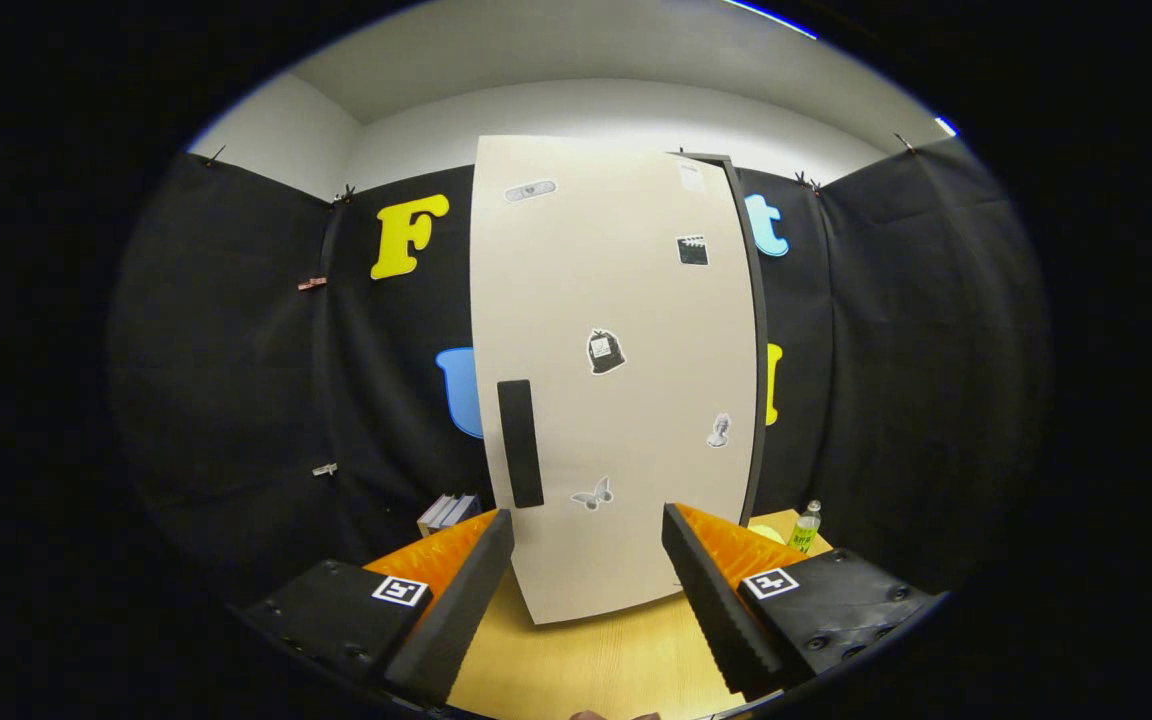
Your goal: Open the shoe cabinet door, grab the shoes and put them into the shoe cabinet, then close the shoe cabinet door.
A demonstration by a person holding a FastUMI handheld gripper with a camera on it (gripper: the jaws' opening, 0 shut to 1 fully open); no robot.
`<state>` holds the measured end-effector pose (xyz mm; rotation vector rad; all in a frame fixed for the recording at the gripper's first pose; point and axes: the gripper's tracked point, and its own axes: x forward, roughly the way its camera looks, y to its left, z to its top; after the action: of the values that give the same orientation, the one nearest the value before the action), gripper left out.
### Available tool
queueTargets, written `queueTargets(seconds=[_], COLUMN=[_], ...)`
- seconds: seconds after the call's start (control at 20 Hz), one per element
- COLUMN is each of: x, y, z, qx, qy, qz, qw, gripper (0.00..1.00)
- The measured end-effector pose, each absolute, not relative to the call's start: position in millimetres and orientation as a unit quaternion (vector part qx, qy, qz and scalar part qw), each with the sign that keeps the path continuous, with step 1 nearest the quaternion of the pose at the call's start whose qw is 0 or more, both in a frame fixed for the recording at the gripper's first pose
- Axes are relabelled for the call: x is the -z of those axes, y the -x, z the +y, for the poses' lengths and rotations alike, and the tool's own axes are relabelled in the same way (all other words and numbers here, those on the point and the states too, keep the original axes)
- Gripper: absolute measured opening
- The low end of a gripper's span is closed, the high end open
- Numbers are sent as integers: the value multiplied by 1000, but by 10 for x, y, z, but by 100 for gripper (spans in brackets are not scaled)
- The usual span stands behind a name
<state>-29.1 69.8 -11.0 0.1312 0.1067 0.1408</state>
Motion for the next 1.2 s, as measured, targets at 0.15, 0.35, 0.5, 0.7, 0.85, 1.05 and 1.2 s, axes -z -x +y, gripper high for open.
queueTargets(seconds=[0.15,0.35,0.5,0.7,0.85,1.05,1.2], x=[49,18,8,30,58,78,134], y=[292,245,213,159,94,-19,-108], z=[670,582,490,374,327,330,357], qx=[-67,-55,-44,-34,-27,-26,-26], qy=[-64,-49,-38,-48,-63,-73,-75], qz=[41,27,15,20,31,49,61], qw=[995,997,998,998,997,996,995], gripper=[98,98,97,97,97,98,98])
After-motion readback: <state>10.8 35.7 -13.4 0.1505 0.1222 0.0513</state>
